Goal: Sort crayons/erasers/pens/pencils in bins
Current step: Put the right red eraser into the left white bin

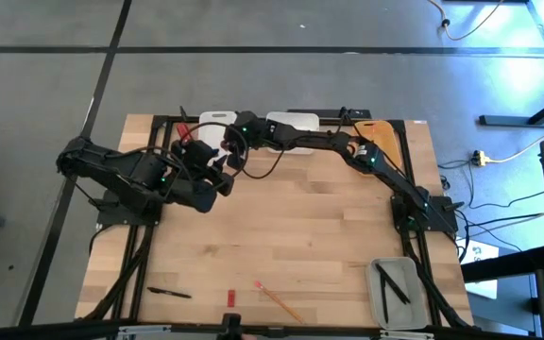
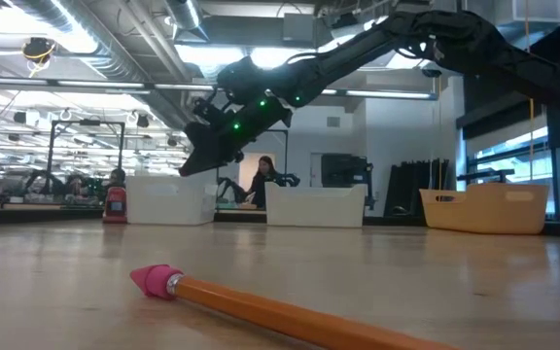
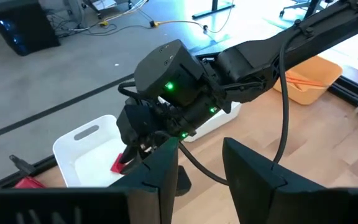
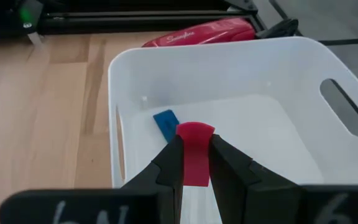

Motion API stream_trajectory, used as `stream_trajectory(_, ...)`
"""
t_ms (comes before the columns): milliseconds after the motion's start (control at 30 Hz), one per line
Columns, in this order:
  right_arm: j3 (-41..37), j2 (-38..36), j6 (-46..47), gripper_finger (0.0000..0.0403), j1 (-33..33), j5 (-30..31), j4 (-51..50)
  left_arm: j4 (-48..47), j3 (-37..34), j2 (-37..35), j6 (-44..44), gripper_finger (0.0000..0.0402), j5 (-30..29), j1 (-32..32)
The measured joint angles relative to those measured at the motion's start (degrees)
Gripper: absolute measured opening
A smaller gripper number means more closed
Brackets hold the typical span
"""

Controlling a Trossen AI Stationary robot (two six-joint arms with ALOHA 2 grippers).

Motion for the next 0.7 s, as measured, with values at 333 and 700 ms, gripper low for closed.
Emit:
stream_trajectory(333, -0.02, 0.00, -0.21, 0.0067, -0.07, 0.01, 1.26, 0.00, 0.00, 0.02, 0.02, 0.0119, -0.01, 0.00)
stream_trajectory(700, -0.02, 0.00, 0.01, 0.0144, -0.07, 0.02, 1.19, 0.02, 0.00, 0.02, 0.02, 0.0119, 0.00, 0.00)
